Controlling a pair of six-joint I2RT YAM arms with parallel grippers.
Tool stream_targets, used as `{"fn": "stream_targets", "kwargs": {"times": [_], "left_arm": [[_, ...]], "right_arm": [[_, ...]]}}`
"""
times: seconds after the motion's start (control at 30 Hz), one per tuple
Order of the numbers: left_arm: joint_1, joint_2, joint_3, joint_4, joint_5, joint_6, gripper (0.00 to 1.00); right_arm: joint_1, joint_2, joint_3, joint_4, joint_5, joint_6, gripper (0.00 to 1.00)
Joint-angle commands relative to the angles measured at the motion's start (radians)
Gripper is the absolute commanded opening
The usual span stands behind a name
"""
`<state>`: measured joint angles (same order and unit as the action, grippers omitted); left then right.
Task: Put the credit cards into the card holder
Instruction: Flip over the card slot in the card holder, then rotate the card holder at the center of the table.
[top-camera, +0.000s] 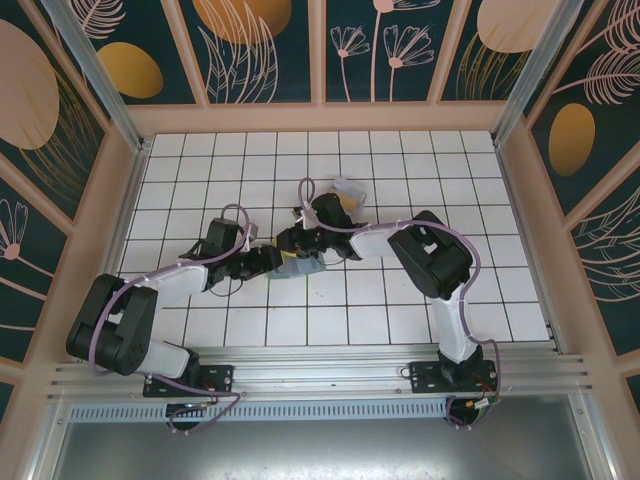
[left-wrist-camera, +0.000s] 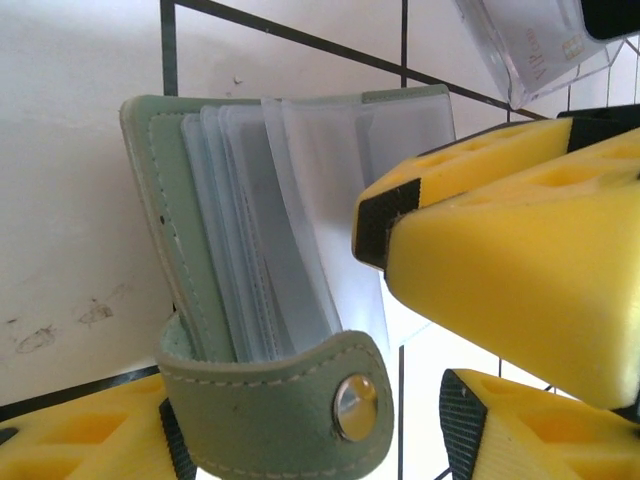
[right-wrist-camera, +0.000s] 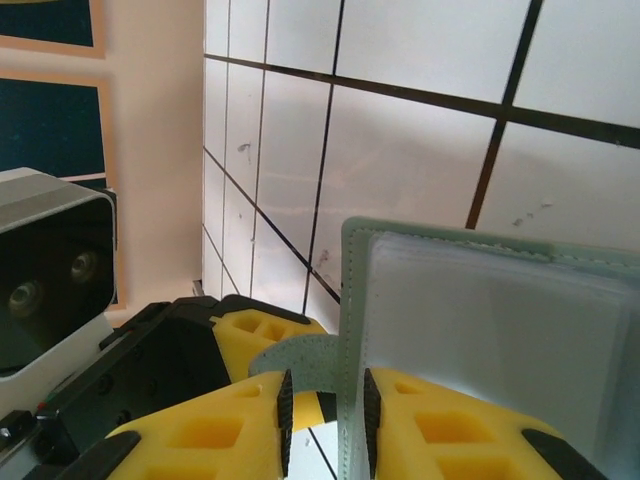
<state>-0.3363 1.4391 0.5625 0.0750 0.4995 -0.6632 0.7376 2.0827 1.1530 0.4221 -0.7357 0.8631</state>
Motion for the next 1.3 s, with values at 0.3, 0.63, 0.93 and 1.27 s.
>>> {"fn": "stream_targets", "kwargs": {"times": [0.3,0.63,0.93,1.27], "left_arm": [[0.048,0.055,-0.014,0.062,-0.046,0.016,0.43],[0.050,0.092,0.016,0.055,-0.075,0.037,0.39],[0.051,0.122,0.045,0.054,-0.079,0.047,0.40],[0.049,0.171,0.085,0.062,-0.048,0.051,0.43]], "right_arm": [[-0.123,-0.196,-0.001,-0.232,0.057,-0.200,0.36],[-0.297,-0.366,0.044,-0.563,0.457,-0.521,0.47],[-0.349,-0.290,0.139,-0.648,0.584,-0.675,0.56],[-0.349,-0.138,0.317,-0.731,0.649,-0.770,0.59]]}}
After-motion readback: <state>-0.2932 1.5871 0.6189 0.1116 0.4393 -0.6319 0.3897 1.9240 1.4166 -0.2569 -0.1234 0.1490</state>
